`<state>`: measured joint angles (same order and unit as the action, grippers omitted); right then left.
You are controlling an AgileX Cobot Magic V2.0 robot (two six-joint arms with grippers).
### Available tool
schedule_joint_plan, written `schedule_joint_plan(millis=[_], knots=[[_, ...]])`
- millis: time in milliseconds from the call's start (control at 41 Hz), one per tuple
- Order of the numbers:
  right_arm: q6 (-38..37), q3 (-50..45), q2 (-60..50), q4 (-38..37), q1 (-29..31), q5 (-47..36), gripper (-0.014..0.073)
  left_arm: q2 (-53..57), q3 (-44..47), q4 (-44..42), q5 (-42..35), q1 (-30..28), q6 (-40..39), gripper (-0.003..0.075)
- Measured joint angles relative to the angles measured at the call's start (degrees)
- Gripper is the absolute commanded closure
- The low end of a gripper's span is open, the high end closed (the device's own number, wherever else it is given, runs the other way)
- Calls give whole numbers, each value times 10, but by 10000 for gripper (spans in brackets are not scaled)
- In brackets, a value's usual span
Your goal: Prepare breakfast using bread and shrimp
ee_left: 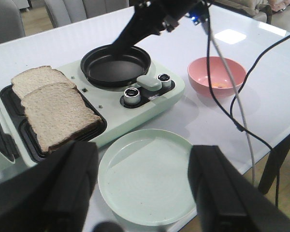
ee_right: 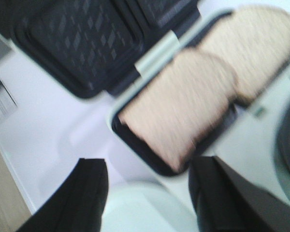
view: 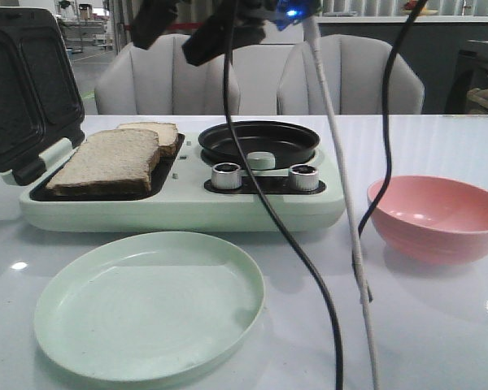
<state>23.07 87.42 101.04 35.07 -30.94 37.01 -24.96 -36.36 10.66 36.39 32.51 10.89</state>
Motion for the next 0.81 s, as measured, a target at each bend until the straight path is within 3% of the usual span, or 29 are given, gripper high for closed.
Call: schedule_joint_plan(millis=[122, 220, 806], knots=[[-113, -4, -48, -154, 0, 65, 111, 0, 0, 0, 0, 0, 0, 261], [-152, -26, -96, -212, 0, 89, 111, 0, 0, 0, 0, 0, 0, 261], [-170, -298, -499, -282, 0, 105, 111, 0, 0, 0, 0, 0, 0, 261]])
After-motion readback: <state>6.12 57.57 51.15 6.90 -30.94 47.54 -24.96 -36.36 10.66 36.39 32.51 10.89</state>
